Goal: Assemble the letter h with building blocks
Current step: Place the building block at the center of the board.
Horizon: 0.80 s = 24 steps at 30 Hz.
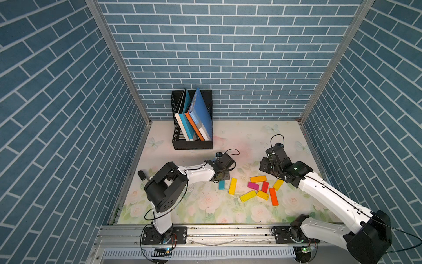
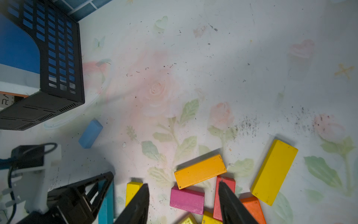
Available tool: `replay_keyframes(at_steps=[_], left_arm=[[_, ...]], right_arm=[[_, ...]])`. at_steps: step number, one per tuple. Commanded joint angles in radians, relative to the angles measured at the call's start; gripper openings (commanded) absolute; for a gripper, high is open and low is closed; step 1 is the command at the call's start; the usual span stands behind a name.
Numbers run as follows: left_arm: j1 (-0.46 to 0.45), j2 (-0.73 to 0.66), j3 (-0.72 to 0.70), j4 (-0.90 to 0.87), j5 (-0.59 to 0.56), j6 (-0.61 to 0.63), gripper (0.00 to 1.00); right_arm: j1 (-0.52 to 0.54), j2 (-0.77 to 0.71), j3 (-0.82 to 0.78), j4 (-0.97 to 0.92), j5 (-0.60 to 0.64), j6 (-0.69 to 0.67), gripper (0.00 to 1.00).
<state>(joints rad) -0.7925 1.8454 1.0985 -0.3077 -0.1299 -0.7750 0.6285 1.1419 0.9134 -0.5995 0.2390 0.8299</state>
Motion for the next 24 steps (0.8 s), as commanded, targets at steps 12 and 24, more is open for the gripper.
replay_keyframes(at_steps=[12, 24], left_arm=[[0.084, 0.119, 0.107, -0.067, -0.033, 0.099, 0.14], [0.076, 0.019, 0.110, -0.092, -0.018, 0.108, 0.76]], right_arm=[[0.003, 0.079, 0.029, 0.030, -0.023, -0.044, 0.59], [0.004, 0.129, 0.093, 0.032, -0.052, -0.075, 0.72]])
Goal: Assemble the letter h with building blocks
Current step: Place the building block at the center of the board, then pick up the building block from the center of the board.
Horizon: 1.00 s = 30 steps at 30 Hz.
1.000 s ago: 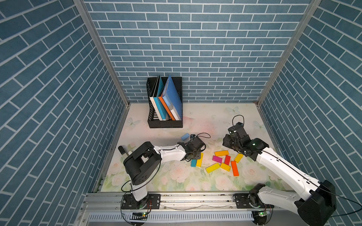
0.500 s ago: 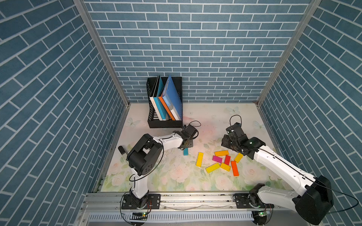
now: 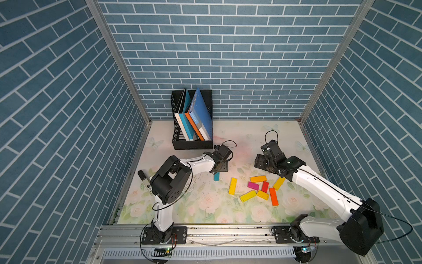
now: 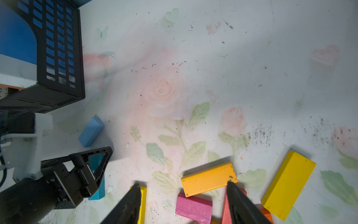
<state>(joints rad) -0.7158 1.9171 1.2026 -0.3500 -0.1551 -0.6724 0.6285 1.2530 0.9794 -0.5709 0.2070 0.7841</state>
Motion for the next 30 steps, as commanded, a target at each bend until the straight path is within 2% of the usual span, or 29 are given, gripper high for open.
replay_keyframes(at_steps=[1, 4, 6, 9, 13, 16, 21, 30], left_arm=[[-0.001, -0.065, 0.011, -0.059, 0.006, 0.006, 0.76], [0.004, -0.139, 0.031, -0.112, -0.030, 0.002, 0.75], [0.019, -0.239, 0.023, -0.134, -0.075, -0.002, 0.76], [0.085, -0.398, -0.011, -0.149, -0.140, -0.017, 0.76], [0.231, -0.568, -0.115, -0.104, -0.077, -0.035, 0.74], [0.308, -0.681, -0.225, -0.039, -0.022, -0.037, 0.74], [0.365, -0.801, -0.358, 0.000, 0.033, -0.024, 0.79], [0.483, -0.911, -0.446, -0.025, 0.079, -0.023, 0.80]], right_arm=[[0.003, 0.024, 0.027, 0.009, -0.028, -0.034, 0.72], [0.005, 0.051, 0.027, 0.031, -0.066, -0.046, 0.72], [0.007, 0.081, 0.030, 0.070, -0.117, -0.067, 0.72], [0.015, 0.153, 0.057, 0.145, -0.201, -0.120, 0.76], [0.058, 0.325, 0.161, 0.195, -0.253, -0.246, 0.88], [0.102, 0.457, 0.252, 0.231, -0.253, -0.351, 0.93], [0.125, 0.638, 0.391, 0.265, -0.259, -0.448, 1.00], [0.142, 0.901, 0.652, 0.229, -0.240, -0.598, 1.00]])
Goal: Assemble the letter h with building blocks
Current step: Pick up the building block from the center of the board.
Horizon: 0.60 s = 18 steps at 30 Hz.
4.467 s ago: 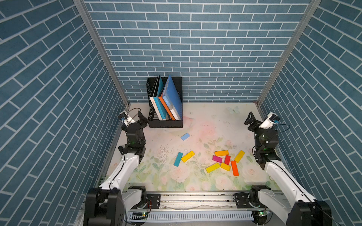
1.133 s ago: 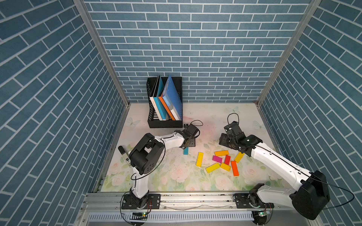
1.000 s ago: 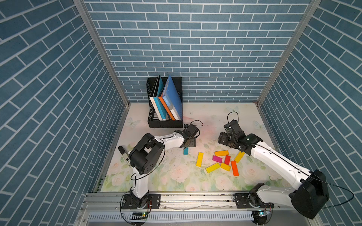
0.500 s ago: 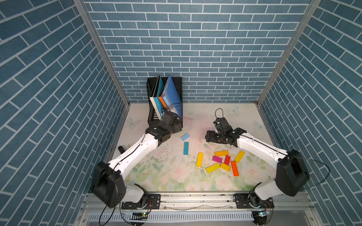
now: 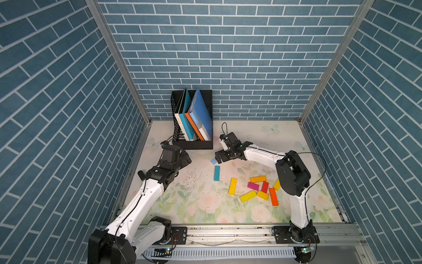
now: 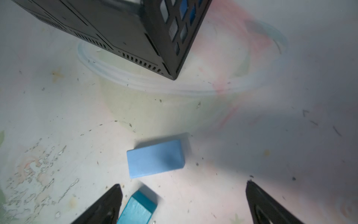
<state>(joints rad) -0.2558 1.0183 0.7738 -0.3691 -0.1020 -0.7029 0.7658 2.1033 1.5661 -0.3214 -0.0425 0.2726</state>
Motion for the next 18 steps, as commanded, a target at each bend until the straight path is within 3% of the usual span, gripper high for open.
replay_keyframes(at_steps=[1, 6, 18], left_arm=[[0.027, -0.012, -0.022, -0.010, 0.027, 0.011, 0.80], [0.038, -0.007, -0.053, -0.007, 0.040, 0.014, 0.80], [0.039, 0.068, -0.086, 0.013, 0.106, 0.037, 0.76]], right_arm=[[0.006, 0.073, 0.089, -0.028, 0.004, -0.092, 0.99], [0.019, 0.163, 0.160, -0.054, -0.029, -0.105, 0.96], [0.070, 0.200, 0.169, -0.083, 0.015, -0.101, 0.89]])
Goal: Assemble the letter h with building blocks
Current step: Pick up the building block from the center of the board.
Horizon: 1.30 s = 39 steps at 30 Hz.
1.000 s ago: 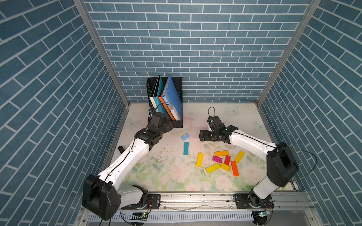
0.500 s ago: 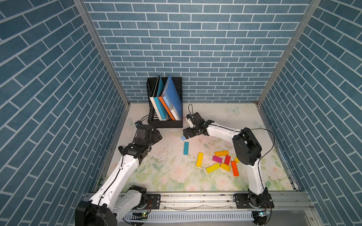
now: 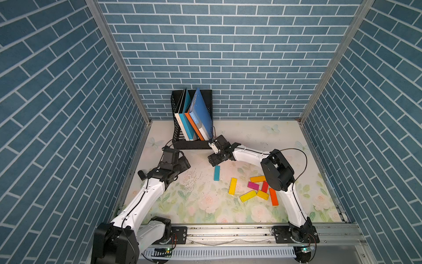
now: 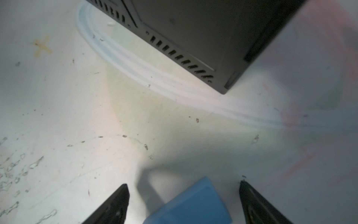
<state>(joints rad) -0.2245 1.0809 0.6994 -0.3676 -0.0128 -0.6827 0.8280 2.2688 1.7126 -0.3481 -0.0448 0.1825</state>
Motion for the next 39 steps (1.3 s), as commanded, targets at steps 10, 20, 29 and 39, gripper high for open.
replay_keyframes(at_steps=[10, 20, 29, 39], left_arm=[[0.008, 0.030, -0.042, 0.041, 0.047, 0.020, 0.75], [0.008, 0.055, -0.048, 0.056, 0.056, 0.024, 0.75], [0.008, 0.077, -0.040, 0.065, 0.059, 0.021, 0.74], [0.008, 0.105, -0.017, 0.072, 0.058, 0.020, 0.74]], right_arm=[[0.020, 0.008, 0.008, -0.072, 0.057, -0.009, 0.94], [0.017, -0.057, -0.009, -0.060, 0.075, 0.125, 1.00], [0.019, -0.136, -0.138, 0.003, -0.017, 0.386, 1.00], [0.020, -0.121, -0.157, 0.078, -0.097, 0.396, 0.94]])
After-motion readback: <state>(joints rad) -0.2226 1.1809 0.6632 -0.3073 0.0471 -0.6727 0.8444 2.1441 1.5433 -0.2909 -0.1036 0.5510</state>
